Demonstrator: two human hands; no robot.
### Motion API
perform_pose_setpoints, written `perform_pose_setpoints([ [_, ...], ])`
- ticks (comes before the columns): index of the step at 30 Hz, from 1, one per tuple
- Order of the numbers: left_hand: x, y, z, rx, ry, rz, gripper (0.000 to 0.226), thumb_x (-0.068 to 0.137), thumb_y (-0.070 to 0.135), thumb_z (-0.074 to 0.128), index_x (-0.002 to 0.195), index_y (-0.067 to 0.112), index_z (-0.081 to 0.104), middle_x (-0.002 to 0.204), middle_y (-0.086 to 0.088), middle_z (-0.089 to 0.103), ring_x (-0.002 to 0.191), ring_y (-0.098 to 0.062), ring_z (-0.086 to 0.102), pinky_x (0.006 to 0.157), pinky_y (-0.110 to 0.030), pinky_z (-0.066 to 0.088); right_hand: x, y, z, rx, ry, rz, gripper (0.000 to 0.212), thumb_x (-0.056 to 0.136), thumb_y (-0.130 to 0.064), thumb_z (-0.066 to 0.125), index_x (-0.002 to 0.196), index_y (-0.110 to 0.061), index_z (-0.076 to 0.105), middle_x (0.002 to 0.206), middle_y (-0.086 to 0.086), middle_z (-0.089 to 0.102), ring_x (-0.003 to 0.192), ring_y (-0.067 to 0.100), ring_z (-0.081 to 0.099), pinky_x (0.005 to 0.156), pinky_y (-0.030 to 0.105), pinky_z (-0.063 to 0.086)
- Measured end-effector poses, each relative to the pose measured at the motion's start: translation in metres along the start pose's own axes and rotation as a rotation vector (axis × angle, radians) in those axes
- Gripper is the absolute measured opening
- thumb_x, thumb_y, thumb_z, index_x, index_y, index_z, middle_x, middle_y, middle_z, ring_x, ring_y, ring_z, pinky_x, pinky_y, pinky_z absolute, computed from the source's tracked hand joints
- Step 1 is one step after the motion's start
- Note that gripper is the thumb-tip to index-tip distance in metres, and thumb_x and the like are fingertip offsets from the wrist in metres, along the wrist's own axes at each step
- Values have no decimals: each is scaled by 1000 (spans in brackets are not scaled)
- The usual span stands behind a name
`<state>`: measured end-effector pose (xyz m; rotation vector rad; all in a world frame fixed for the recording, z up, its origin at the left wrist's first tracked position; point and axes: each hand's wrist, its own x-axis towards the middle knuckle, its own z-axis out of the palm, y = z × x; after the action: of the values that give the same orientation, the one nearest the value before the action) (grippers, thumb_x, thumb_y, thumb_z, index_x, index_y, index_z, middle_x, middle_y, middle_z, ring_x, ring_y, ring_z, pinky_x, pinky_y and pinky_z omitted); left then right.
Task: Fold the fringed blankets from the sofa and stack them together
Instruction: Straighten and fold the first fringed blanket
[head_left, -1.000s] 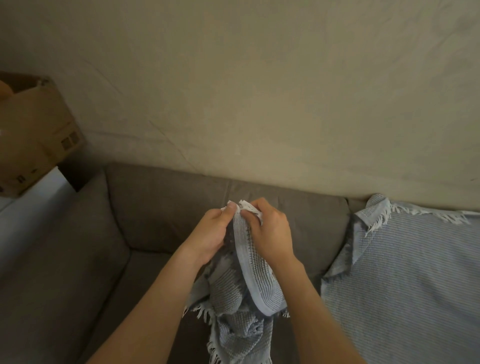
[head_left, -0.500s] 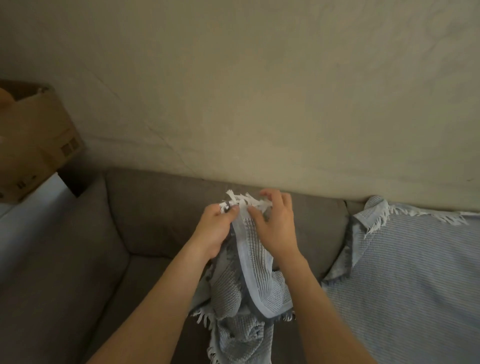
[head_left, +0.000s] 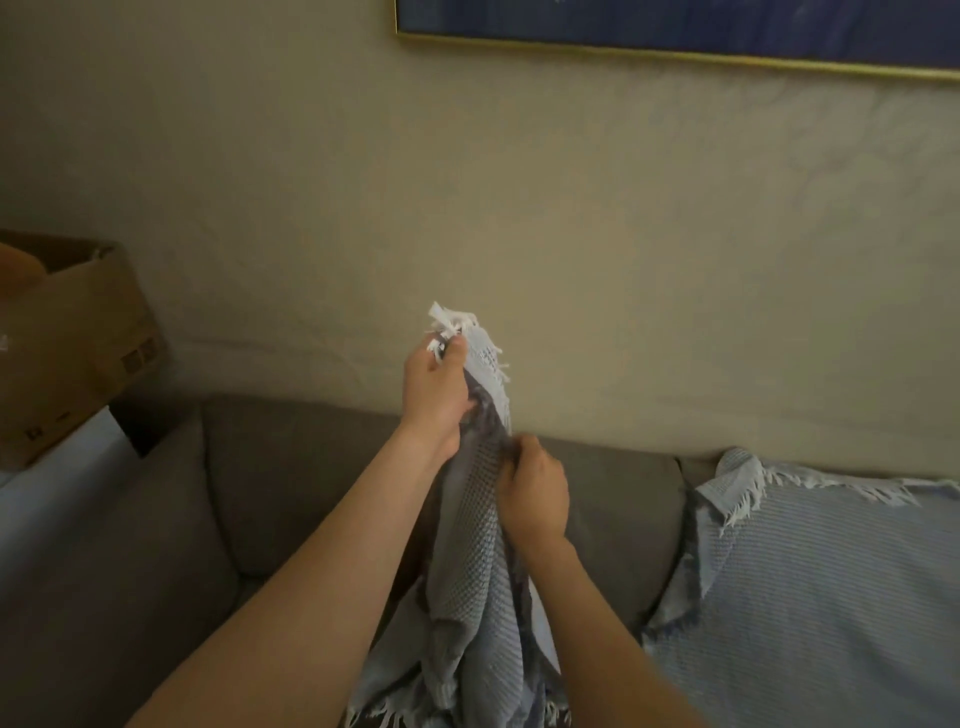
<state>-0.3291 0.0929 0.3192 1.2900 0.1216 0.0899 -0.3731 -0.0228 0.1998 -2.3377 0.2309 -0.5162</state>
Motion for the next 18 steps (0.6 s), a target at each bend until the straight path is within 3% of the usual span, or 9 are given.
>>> perform_pose_setpoints([
  [3,11,20,10,-202,44,-35,17,112,19,50,115,13,65,93,-5,75,80,-17,75,61,-30,61,26,-11,-17,-2,47,11,5,100,-9,46,100,-11,51,86,15,64,80,40,60,60,41,38],
  [7,27,54,22,-353,51,16,26,113,21,47,133,10,60,115,-12,69,104,-27,69,74,-38,65,52,-43,-49,220,290,-157,12,100,-2,46,108,-11,48,77,6,62,65,26,52,56,38,26],
  [9,29,77,32,-396,8,81,21,114,20,45,124,12,61,115,-12,68,106,-28,68,82,-45,66,63,-58,-58,245,377,-269,16,100,-2,49,110,-14,50,85,8,64,69,26,55,55,39,35],
  [11,31,96,43,-424,-48,139,19,114,18,43,119,14,61,115,-13,67,105,-29,68,83,-48,65,66,-64,-56,108,370,-401,15,96,-2,56,106,-14,55,101,8,60,73,29,57,55,40,44],
  [13,31,105,52,-442,-87,176,20,114,15,42,121,14,61,117,-16,67,105,-29,68,84,-50,65,62,-62,-46,-48,324,-459,17,93,-4,59,107,-13,62,115,8,55,72,31,58,48,37,44],
  [15,29,104,58,-462,-98,191,20,114,14,42,120,14,61,119,-16,67,106,-28,67,88,-54,63,56,-63,-35,-103,291,-438,22,94,-15,53,111,-15,67,120,7,55,72,30,60,47,34,42],
  [18,24,93,62,-478,-92,173,18,114,15,43,116,17,61,119,-13,67,107,-28,67,87,-52,63,48,-79,-28,-57,270,-293,35,91,-42,55,115,-19,67,110,4,58,73,33,63,51,36,47],
])
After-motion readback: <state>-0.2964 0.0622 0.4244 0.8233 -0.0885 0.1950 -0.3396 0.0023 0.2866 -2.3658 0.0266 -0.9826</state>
